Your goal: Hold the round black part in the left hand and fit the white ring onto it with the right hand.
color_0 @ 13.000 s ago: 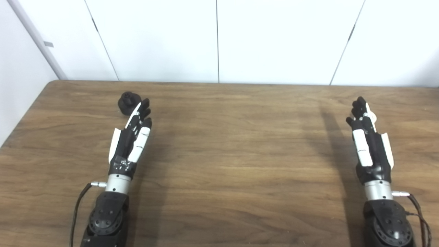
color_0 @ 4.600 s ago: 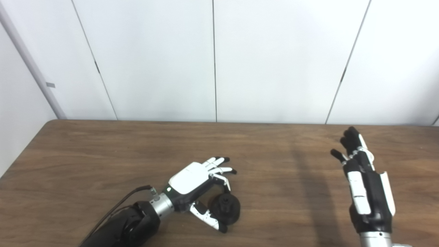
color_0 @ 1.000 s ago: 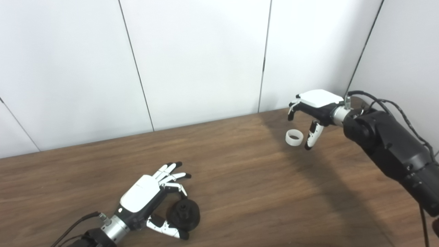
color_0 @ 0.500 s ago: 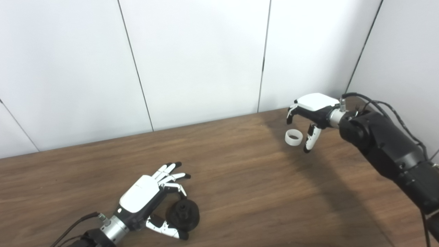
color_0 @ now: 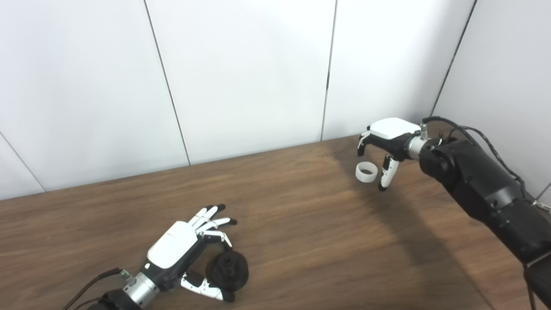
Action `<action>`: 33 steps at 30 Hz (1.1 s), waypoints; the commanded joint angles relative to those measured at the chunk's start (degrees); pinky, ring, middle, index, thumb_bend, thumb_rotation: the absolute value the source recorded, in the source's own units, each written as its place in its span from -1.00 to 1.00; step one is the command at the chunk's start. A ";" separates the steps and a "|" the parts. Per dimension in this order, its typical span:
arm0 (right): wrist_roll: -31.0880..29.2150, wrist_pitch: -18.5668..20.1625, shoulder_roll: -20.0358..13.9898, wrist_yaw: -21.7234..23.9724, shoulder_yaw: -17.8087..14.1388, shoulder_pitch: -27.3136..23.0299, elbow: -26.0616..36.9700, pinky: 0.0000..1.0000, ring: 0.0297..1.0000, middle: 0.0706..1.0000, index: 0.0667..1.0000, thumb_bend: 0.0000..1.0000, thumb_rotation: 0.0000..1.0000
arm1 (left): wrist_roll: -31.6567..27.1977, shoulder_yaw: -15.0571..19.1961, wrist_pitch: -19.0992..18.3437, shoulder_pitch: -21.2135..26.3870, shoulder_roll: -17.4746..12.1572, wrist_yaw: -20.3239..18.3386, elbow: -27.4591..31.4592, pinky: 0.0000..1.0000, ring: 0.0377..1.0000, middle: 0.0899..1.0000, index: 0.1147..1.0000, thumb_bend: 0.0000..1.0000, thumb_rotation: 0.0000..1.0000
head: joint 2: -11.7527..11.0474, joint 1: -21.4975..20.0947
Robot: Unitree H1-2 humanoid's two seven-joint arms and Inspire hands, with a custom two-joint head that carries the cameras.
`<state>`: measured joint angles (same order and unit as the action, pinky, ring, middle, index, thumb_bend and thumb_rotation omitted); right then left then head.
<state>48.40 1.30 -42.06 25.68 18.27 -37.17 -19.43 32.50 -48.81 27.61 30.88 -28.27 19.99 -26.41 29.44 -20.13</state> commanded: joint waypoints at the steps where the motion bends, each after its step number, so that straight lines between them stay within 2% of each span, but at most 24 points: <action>1: 0.49 -0.45 -1.22 -1.74 -0.55 -3.55 0.47 0.79 1.00 0.82 0.44 0.86 -0.66 | 2.28 -1.44 -0.69 -2.90 -1.27 -3.69 -0.58 1.00 1.00 0.70 -0.17 0.05 -0.88 | 0.03 -0.10; 12: 0.34 -0.60 -1.32 -2.64 -0.32 -4.07 -0.98 0.80 0.97 0.80 0.41 0.82 -0.64 | 2.43 0.87 -0.70 -4.10 -1.16 -6.43 1.28 1.00 1.00 0.71 -0.17 0.05 -0.88 | 0.40 0.12; 18: 0.30 -0.52 -0.78 -2.19 0.40 -3.83 -1.43 0.81 0.99 0.81 0.42 0.80 -0.62 | 2.57 1.04 -0.69 -4.24 -1.00 -5.46 1.08 1.00 1.00 0.69 -0.17 0.05 -0.88 | 0.56 0.27; 26: 0.60 -0.14 -0.09 -3.12 0.81 -3.45 -2.22 0.83 1.00 0.81 0.41 0.79 -0.62 | 2.28 1.59 -0.69 -4.57 -0.94 -6.85 1.80 1.00 1.00 0.71 -0.17 0.05 -0.88 | 1.05 0.38; 33: 0.42 0.60 0.12 -1.78 1.14 -3.06 -1.97 0.89 1.00 0.82 0.42 0.79 -0.59 | 2.71 2.11 -0.69 -4.92 -0.79 -6.79 2.33 1.00 1.00 0.70 -0.17 0.05 -0.88 | 1.45 0.73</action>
<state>48.76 1.62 -40.66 24.63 19.94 -38.05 -22.22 32.48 -45.04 27.37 28.32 -28.15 16.53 -23.59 30.85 -19.34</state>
